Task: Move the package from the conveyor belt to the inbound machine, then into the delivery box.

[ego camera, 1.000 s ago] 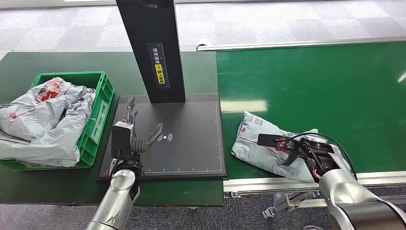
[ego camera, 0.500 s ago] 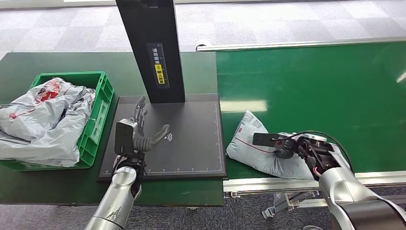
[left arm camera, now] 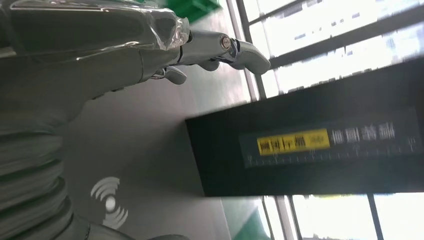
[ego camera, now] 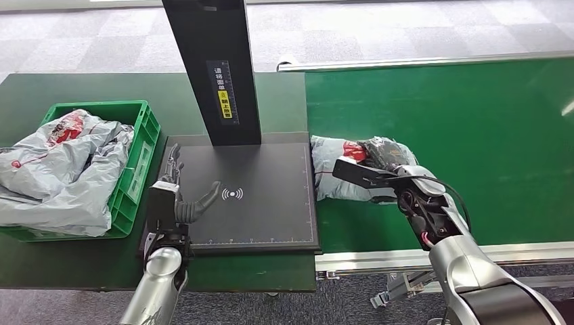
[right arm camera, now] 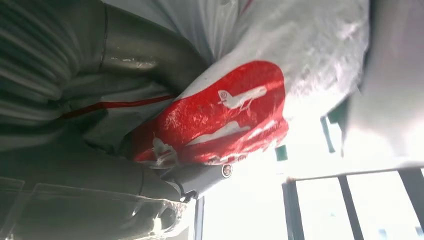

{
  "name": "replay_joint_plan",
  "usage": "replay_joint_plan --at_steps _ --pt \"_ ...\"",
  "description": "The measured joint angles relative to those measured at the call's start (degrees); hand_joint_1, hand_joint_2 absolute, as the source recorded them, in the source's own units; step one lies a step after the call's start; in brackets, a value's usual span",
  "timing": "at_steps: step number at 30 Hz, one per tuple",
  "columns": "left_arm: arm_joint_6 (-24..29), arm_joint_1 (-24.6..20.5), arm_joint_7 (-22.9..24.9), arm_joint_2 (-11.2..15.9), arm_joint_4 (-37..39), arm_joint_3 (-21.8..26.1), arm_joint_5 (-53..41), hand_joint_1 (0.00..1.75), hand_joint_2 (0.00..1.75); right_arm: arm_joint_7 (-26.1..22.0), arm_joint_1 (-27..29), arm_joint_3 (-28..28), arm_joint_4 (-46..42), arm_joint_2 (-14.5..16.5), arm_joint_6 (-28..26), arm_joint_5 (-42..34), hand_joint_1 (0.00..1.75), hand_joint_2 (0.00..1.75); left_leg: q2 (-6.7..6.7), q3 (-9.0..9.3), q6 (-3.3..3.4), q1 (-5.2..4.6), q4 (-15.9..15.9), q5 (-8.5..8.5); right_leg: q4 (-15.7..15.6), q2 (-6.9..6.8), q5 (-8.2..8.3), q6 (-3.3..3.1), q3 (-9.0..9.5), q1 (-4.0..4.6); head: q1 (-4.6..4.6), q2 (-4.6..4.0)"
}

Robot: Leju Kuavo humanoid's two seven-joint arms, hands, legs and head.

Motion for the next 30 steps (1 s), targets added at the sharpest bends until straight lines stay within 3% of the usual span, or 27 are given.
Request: replay_joint_plan --at_steps 9,18,30 --pt "6.65 0.63 -3.67 -0.17 -2.40 1.96 2.53 0.00 1.75 -1.96 3.10 -2.10 -9.38 1.47 -9.34 -2.26 1.75 1.75 0.00 -0.02 0.01 -0.04 0.00 -0.01 -0.01 0.01 0.01 0.01 -0.01 -0.03 0.01 -0.01" --pt "7.83 0.81 -5.30 -0.46 -3.73 2.34 5.26 0.00 1.75 -3.73 4.09 -4.21 -13.75 3.45 -12.38 -5.06 1.75 1.75 -0.01 -0.02 0.00 -0.02 0.00 0.00 -0.01 0.00 0.00 0.00 -0.01 -0.02 0.02 -0.01" --pt "8.98 0.40 -6.69 -1.83 -3.87 1.90 9.41 0.00 1.75 -9.31 4.19 -6.58 -13.80 9.98 -20.99 -11.37 1.75 1.75 0.00 0.00 0.00 -0.02 0.00 0.00 -0.01 0.01 0.00 0.00 -0.03 -0.02 0.01 -0.01"
